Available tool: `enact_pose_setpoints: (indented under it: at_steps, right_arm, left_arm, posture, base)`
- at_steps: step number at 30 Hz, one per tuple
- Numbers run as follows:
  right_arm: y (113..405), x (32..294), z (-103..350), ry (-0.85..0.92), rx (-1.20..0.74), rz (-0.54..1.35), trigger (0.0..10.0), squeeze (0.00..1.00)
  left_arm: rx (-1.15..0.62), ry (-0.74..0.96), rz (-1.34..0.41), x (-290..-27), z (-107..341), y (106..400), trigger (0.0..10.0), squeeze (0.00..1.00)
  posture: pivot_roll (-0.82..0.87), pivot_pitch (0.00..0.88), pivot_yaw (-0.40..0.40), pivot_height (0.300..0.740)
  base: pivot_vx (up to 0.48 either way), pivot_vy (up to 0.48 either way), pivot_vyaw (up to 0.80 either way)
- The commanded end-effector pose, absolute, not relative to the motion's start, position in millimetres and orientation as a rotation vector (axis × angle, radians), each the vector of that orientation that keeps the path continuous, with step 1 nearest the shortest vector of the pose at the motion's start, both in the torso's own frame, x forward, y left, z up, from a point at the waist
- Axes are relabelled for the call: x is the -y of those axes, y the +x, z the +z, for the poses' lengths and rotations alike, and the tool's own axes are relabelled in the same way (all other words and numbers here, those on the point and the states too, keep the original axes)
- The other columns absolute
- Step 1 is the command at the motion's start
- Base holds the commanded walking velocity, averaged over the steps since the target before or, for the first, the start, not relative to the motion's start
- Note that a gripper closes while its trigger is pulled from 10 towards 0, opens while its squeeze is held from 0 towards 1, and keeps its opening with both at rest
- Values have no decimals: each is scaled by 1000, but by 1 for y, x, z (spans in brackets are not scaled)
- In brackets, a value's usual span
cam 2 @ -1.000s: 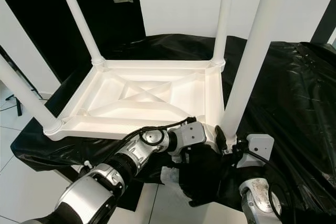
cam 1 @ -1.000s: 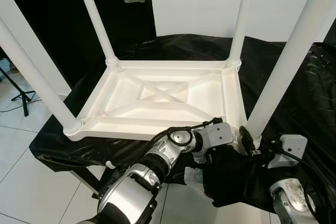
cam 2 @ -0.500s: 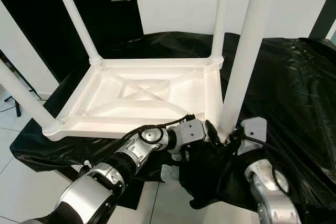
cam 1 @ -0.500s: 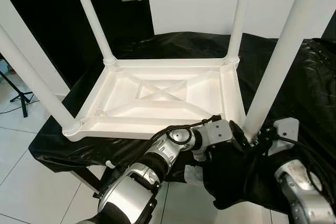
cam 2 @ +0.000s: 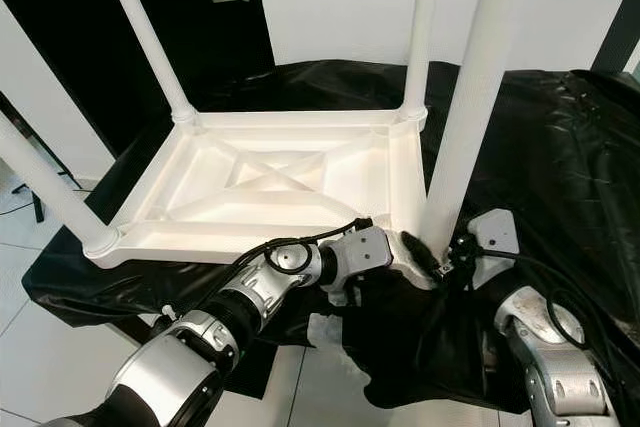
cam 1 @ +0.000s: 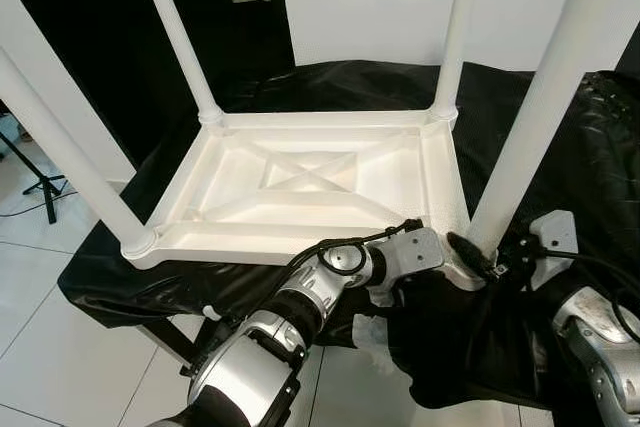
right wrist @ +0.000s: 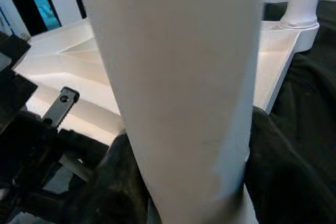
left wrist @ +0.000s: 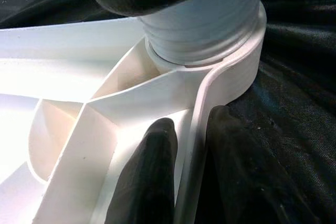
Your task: Building children table
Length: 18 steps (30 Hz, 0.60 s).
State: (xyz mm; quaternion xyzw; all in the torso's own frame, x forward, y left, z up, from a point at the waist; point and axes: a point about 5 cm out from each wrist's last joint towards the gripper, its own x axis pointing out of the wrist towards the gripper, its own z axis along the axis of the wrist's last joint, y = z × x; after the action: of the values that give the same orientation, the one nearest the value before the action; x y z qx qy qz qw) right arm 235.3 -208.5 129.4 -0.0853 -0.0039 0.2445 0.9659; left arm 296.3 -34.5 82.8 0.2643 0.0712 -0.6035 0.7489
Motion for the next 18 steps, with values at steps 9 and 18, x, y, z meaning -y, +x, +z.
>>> enact_pose_setpoints:
  at_steps: [9,18]
  right_arm:
    - [224,202,107,-79,-74,476,0,0]
    - [221,200,102,-49,-5,78,0,0]
  left_arm:
    - [-364,633,-1122,9,34,286,10000,0]
    - [-356,633,-1127,11,36,286,10000,0]
  posture:
    - [86,0,102,740]
    - [86,0,99,740]
  base:
    - [0,0,0]
    - [0,0,0]
